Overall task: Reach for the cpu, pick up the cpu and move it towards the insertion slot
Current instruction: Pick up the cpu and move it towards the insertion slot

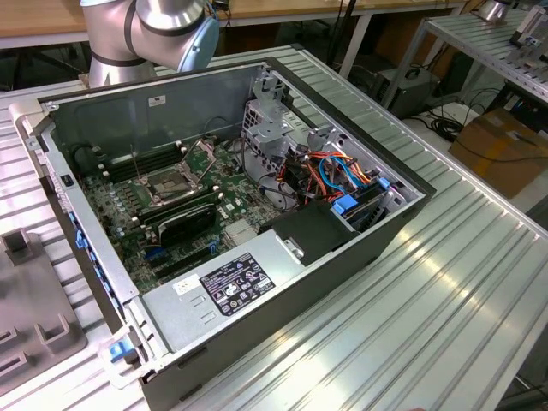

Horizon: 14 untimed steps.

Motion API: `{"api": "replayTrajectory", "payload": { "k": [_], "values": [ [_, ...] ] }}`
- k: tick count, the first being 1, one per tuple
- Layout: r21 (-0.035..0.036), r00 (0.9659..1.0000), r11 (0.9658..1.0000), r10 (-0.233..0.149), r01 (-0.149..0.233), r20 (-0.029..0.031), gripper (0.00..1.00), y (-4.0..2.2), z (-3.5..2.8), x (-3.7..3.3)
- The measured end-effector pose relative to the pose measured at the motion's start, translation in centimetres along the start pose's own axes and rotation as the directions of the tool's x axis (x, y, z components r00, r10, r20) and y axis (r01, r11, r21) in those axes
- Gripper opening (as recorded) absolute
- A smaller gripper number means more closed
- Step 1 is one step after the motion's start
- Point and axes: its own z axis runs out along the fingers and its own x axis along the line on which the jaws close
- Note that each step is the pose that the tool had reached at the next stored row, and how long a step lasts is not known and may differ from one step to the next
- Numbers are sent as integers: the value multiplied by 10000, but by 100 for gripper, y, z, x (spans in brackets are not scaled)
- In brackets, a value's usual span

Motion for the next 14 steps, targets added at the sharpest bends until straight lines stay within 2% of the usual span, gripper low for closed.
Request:
{"api": "replayTrajectory", "payload": {
  "k": [3,6,10,14],
  "values": [
    [0,10000,10000,1,-1,0,72,-4,114,-2],
    [-3,10000,10000,1,-1,0,72,-17,201,-2],
    [-4,10000,10000,0,0,0,72,-55,287,-1],
    [-7,10000,10000,-1,1,0,72,-71,435,3]
  ]
}}
